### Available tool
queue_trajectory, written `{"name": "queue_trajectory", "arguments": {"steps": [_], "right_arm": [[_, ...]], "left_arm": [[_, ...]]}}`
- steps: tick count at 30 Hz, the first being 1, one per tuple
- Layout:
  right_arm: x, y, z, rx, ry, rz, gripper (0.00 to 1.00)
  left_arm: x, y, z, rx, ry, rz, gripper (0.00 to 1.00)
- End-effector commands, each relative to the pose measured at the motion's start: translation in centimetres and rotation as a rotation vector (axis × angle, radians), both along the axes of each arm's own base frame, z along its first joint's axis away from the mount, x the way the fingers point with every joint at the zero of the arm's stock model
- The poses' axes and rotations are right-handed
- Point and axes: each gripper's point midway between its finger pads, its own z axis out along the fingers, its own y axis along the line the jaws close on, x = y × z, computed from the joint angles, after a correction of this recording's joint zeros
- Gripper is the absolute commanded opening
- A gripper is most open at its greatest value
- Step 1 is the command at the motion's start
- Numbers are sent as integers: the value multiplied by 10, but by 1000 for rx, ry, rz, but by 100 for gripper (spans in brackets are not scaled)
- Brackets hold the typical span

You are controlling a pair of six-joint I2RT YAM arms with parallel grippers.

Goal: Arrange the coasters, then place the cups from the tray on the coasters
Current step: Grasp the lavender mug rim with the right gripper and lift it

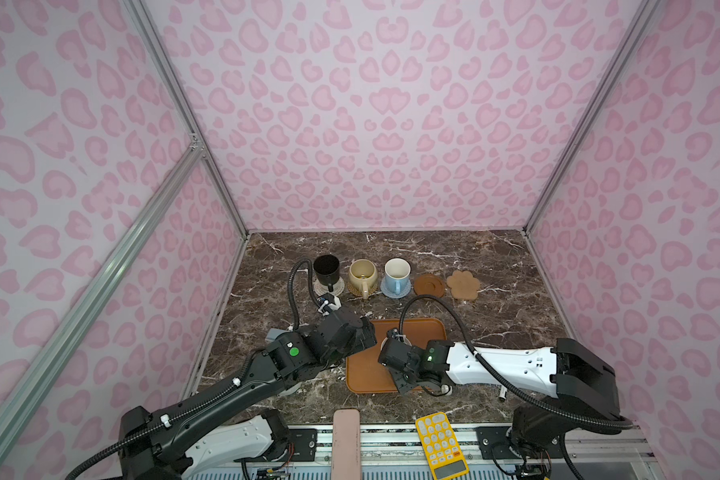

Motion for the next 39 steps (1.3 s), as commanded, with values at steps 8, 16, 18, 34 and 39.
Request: {"name": "queue_trajectory", "arguments": {"steps": [8,16,18,34,39], "right_arm": [[4,5,4,20,-35,17,8],[3,9,14,26,-65,37,0],[3,11,18,28,-78,41,0],[12,22,50,99,-135,19,0],[21,25,65,108,-165,7,0]], "left_arm": [[2,2,-1,12,-2,17,100],[2,1,0,8,1,18,100],[2,2,1,0,-2,27,100],[1,27,30,-82,-72,138,96],[4,18,45,-136,-108,94,97]]}}
